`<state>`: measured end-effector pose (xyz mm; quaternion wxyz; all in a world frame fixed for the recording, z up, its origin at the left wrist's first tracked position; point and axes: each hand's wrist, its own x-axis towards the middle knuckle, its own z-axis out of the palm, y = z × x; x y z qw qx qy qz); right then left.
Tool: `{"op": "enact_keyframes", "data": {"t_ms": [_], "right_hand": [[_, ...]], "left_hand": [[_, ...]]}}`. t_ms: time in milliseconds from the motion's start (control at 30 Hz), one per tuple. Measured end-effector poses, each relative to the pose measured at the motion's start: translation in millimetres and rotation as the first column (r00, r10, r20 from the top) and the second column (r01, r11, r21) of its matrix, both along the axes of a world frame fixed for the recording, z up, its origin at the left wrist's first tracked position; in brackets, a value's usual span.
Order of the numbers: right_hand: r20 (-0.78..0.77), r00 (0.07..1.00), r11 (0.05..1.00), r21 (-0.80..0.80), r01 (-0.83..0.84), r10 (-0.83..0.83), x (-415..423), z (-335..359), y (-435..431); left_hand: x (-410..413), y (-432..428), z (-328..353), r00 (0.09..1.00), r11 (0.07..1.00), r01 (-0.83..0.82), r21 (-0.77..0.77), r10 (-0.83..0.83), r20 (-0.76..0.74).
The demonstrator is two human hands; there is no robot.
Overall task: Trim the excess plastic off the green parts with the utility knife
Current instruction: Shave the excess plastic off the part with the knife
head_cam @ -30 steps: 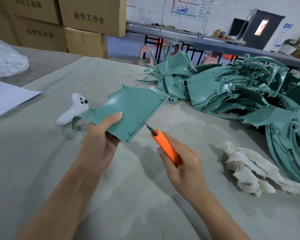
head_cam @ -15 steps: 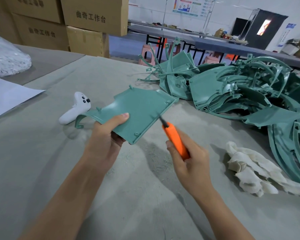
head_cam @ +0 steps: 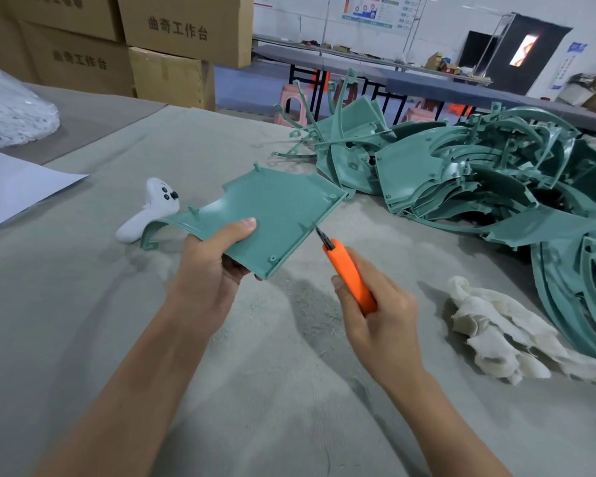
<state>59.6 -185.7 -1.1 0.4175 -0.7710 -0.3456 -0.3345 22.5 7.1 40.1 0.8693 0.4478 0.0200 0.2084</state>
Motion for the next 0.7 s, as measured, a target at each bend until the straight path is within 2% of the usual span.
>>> {"op": "enact_keyframes", "data": {"t_ms": [133, 333, 533, 700], "right_hand": [[-0.019, 0.995, 0.991, -0.086, -0.102, 0.101, -9.3, -1.9, 3.2], [-0.087, 0.996, 0.999, 0.017, 0.033, -0.031, 6.7, 3.5, -4.4], [-0.085, 0.99, 0.988, -0.096, -0.124, 0.116, -6.4, -6.6, -0.2], [-0.111, 0.994, 0.999, 0.035, -0.002, 0.006, 2.5, 0.3, -2.8]], "left_hand": [[-0.2, 3.0, 1.0, 1.0, 0.999, -0.03, -0.024, 0.03, -0.007], [0.5, 0.1, -2.0, 1.0, 1.0, 0.007, 0.005, -0.007, 0.01], [2.7, 1.8, -4.2, 0.999, 0.999, -0.053, -0.012, 0.053, -0.003], [2.8, -0.8, -3.7, 1.0, 0.998, -0.022, 0.059, 0.022, -0.001]]}}
